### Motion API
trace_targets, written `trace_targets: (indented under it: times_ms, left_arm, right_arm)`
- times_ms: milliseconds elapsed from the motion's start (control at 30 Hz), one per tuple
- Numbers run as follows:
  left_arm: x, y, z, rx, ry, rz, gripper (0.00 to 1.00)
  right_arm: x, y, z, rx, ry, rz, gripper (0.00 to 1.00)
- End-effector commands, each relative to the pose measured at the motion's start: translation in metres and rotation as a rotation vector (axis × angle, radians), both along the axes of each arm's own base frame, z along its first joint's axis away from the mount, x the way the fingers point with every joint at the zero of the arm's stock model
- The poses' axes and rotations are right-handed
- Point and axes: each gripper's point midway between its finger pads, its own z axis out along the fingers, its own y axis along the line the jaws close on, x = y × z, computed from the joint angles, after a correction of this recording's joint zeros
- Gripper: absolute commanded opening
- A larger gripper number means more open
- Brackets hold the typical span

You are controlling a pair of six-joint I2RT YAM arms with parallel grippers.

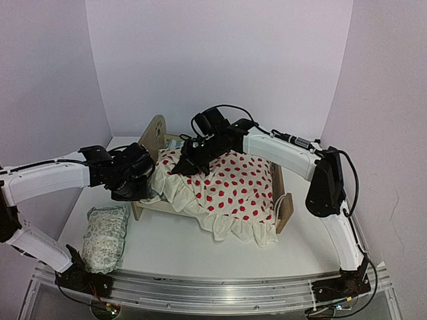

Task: Set up the pet bed
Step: Cross the left ropes of the mattress closest to the robot.

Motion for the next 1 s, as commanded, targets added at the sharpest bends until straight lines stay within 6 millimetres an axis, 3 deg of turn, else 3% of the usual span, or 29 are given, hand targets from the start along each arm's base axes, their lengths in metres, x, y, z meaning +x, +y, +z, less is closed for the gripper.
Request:
trace_targets:
  times_ms: [0, 600, 767, 900, 967]
  left_arm:
    - [0.022, -0.007, 0.020, 0.031, -0.065, -0.044, 0.03]
    - [0.013, -0.002, 0.016, 0.165, 0.004, -0.201, 0.13]
    - [0.008, 0.013, 0.010, 0.230, 0.021, -0.182, 0.12]
    - [-0.001, 0.019, 0.014, 0.179, 0.010, -0.145, 0.13]
    - [-0.006, 0.021, 0.016, 0.123, 0.001, -0.112, 0.17]
  right_arm:
    - [0.003, 0.004, 0.001, 0.001, -0.041, 0.000, 0.00]
    - [0.007, 0.002, -0.003, -0.017, -0.063, -0.009, 0.00]
    - [0.006, 0.003, -0.004, -0.016, -0.060, -0.004, 0.00]
    - [-0.001, 0.005, -0.008, -0.024, -0.063, 0.017, 0.00]
    - [-0.006, 0.006, -0.012, -0.037, -0.069, 0.031, 0.00]
